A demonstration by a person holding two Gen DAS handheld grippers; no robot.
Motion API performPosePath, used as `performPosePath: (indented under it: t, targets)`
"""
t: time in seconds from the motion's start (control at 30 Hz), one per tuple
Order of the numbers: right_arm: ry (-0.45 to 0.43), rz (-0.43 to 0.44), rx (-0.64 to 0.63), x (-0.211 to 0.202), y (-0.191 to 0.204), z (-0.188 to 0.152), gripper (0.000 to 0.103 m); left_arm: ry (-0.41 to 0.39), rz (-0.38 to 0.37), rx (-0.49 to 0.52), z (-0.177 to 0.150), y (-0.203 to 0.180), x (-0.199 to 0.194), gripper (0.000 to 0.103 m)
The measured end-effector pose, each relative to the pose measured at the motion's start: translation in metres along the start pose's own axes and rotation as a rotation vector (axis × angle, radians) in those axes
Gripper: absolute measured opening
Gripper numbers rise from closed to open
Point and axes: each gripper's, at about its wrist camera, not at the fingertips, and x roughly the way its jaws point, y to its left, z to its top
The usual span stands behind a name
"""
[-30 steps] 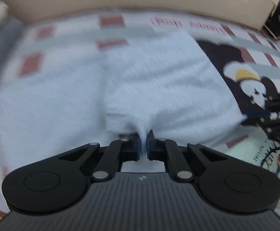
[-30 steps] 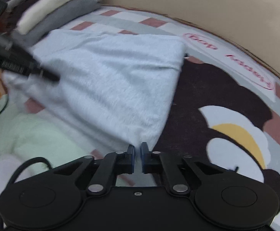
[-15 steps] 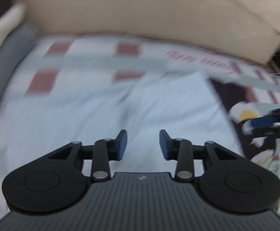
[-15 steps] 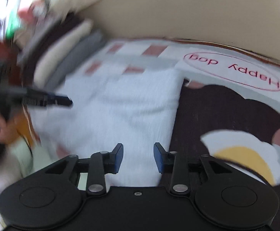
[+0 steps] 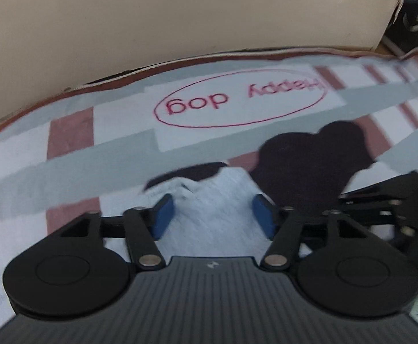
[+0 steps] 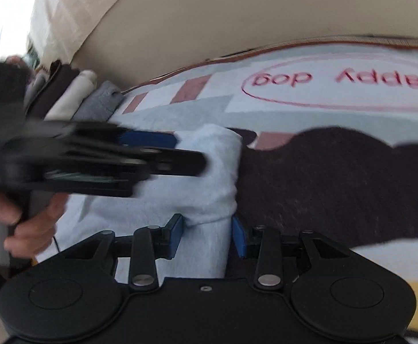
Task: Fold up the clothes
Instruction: 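Open both grippers and release the folded sweatshirt onto the rug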
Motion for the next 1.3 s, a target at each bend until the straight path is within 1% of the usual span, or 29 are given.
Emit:
performPosePath:
  t: [0.03,0.07,0.1,0.13,0.23,0.3,0.4,0.43,0.47,0.5,0.53,0.57,0.67,0.7,0.77,0.8,0.83,0.87,0.9,0.93,1.07,1.1,1.17,1.2,1.23,1.27,1.3]
  targets:
    - [-0.005,-0.004,-0.010,0.000,0.001,0.000,0.043,-0.008,-0.010,-0.005,-0.001,0.001,0.002,0.062]
    - [-0.011,-0.007,-0.018,0.000,0.002,0.001,0.042,-0.014,-0.022,-0.012,-0.002,0.002,0.003,0.054]
    - [-0.019,-0.007,-0.020,-0.002,0.001,0.002,0.042,-0.015,-0.043,-0.024,-0.003,0.003,0.004,0.034]
    - [-0.029,-0.008,-0.022,-0.004,0.000,0.002,0.042,-0.017,-0.055,-0.034,-0.004,0.004,0.003,0.029]
    - [-0.041,-0.005,-0.012,-0.006,-0.002,0.002,0.042,-0.044,-0.026,-0.050,-0.002,0.003,-0.003,0.017]
    - [-0.019,0.022,0.009,-0.006,-0.003,-0.004,0.042,-0.052,-0.021,-0.095,0.001,0.008,-0.003,0.014]
    - [0.004,0.058,0.008,-0.009,0.000,-0.016,0.041,-0.057,-0.023,-0.164,0.005,0.019,0.002,0.013]
    - [0.012,0.064,0.002,-0.010,0.001,-0.020,0.039,-0.068,-0.014,-0.173,0.006,0.022,0.003,0.013]
    - [0.021,0.068,-0.005,-0.012,0.002,-0.024,0.035,-0.093,0.002,-0.182,0.007,0.024,0.001,0.011]
    - [0.029,0.073,-0.012,-0.014,0.004,-0.028,0.033,-0.125,0.030,-0.186,0.008,0.026,-0.002,0.001]
    - [0.038,0.074,-0.022,-0.016,0.005,-0.031,0.030,-0.175,0.091,-0.175,0.009,0.028,-0.009,0.000]
    - [0.040,0.070,-0.015,-0.018,0.005,-0.034,0.024,-0.213,0.121,-0.173,0.010,0.032,-0.016,0.000]
    - [0.044,0.070,0.044,-0.022,0.001,-0.040,0.022,-0.226,-0.026,-0.241,0.006,0.057,-0.040,0.003]
    - [0.045,0.068,0.045,-0.023,0.000,-0.041,0.022,-0.218,-0.048,-0.231,0.000,0.059,-0.046,0.003]
    - [0.051,0.063,0.032,-0.024,0.001,-0.041,0.021,-0.199,-0.083,-0.202,-0.011,0.063,-0.056,0.008]
    - [0.056,0.075,0.045,-0.022,0.000,-0.038,0.021,-0.182,-0.070,-0.161,-0.019,0.061,-0.059,0.019]
    - [0.062,0.091,0.063,-0.021,-0.002,-0.035,0.024,-0.162,-0.051,-0.117,-0.028,0.058,-0.060,0.034]
    - [0.068,0.107,0.081,-0.019,-0.004,-0.032,0.032,-0.141,-0.027,-0.077,-0.038,0.055,-0.059,0.040]
    - [0.073,0.122,0.099,-0.017,-0.006,-0.030,0.037,-0.125,-0.002,-0.061,-0.045,0.055,-0.057,0.045]
    - [0.079,0.138,0.118,-0.015,-0.008,-0.027,0.041,-0.109,0.031,-0.078,-0.051,0.059,-0.054,0.045]
    - [0.059,0.142,0.143,-0.004,-0.011,-0.016,0.039,-0.046,0.165,-0.148,-0.072,0.078,-0.039,0.042]
    - [0.050,0.138,0.162,-0.002,-0.013,-0.012,0.039,-0.040,0.193,-0.177,-0.076,0.083,-0.036,0.039]
    - [0.028,0.131,0.217,0.005,-0.020,-0.002,0.039,-0.085,0.233,-0.287,-0.079,0.097,-0.039,0.040]
    - [0.016,0.128,0.245,0.008,-0.023,0.003,0.039,-0.110,0.272,-0.309,-0.080,0.101,-0.040,0.039]
    - [0.011,0.123,0.252,0.011,-0.025,0.008,0.039,-0.133,0.291,-0.325,-0.083,0.106,-0.042,0.039]
    - [0.007,0.117,0.255,0.014,-0.026,0.013,0.039,-0.134,0.296,-0.347,-0.086,0.112,-0.048,0.038]
    - [0.002,0.111,0.258,0.018,-0.027,0.017,0.039,-0.136,0.301,-0.369,-0.090,0.118,-0.054,0.035]
